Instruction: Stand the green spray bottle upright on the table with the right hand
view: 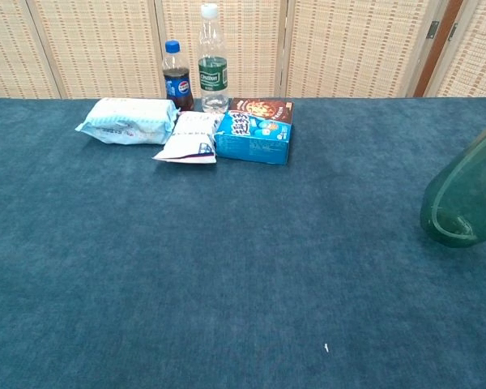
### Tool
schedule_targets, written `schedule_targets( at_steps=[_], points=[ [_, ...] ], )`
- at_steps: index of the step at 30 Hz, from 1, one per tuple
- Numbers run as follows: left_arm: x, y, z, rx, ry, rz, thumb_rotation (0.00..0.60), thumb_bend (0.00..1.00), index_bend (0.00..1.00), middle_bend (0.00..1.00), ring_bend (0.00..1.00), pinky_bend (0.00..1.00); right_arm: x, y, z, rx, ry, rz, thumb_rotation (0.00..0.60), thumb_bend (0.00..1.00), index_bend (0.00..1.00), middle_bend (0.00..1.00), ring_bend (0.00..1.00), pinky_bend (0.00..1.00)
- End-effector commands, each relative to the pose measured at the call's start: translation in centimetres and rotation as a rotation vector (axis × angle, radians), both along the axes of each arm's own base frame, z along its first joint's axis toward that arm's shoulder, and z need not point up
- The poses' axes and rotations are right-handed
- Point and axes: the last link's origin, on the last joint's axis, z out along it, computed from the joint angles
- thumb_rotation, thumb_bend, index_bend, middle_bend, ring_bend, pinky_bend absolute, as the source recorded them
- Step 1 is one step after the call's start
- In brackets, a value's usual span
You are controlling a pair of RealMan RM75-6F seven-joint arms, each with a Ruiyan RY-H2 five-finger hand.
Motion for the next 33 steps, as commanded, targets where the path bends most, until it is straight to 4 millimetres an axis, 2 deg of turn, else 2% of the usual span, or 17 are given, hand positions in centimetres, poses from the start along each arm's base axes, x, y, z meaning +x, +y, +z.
schedule_targets(
  at_steps=[1,18,33],
  points=[
    [0.0,0.1,-0.2,-0.008,0.002,-0.001,0.6,0.46,0.13,0.01,0.0,0.0,-0.8,0.3,-0.4,-0.004,-0.019,-0.026,0.6,0.33,0.38,0.47,0.41,0.51],
    [-0.8,0.1,-0.6,-0.017,0.002,0.02,0.6,0.46,0.13,0.01,0.0,0.0,-3.2,-0.3,-2.2,0.046,-0.05,-0.094,0.6,0.33,0.38,0.47,0.41,0.51],
    [-0.8,0.3,-0.2,-0.015,0.016,0.023,0.6,0.46,0.13,0.01,0.0,0.0,-3.3,-0.8,-2.3,0.048,-0.036,-0.095,0.6,0.33,0.38,0.47,0.41,0.52]
  ],
)
